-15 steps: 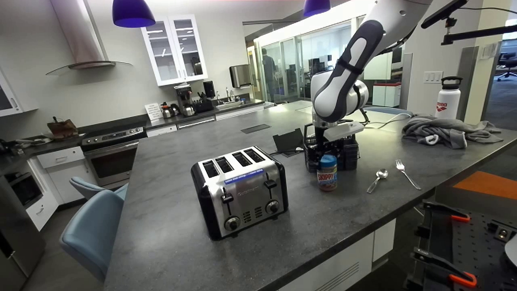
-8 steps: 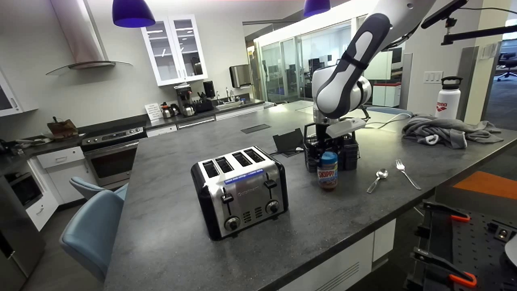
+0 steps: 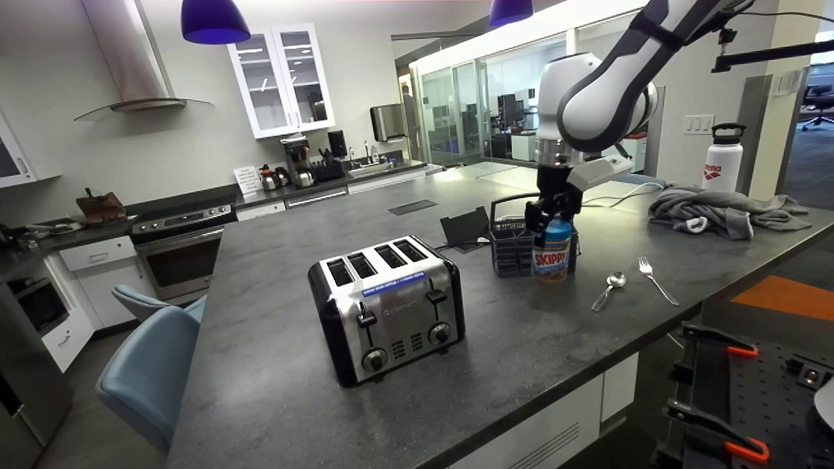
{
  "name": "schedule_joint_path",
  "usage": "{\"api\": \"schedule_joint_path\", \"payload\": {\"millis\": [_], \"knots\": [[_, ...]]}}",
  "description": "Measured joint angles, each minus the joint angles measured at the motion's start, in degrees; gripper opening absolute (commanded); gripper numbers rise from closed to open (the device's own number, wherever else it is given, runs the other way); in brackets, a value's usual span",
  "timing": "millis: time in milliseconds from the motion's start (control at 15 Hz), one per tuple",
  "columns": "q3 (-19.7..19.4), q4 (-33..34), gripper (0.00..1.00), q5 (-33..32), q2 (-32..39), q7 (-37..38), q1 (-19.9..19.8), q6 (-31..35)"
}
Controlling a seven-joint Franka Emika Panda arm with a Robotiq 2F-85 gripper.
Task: Move the blue jar to the right
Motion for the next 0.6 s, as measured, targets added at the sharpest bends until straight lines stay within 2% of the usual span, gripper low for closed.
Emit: {"api": "schedule_joint_path", "payload": {"millis": [133, 267, 600], "knots": [[0.0, -3.8, 0.55, -0.3, -5.8, 0.0, -1.3, -1.0], [-0.3, -7.0, 0.55, -0.4, -11.5, 0.3, -4.3, -2.2], [-3.3, -10.7, 0.55, -0.6, -20.5, 0.8, -16.0, -5.1]]}}
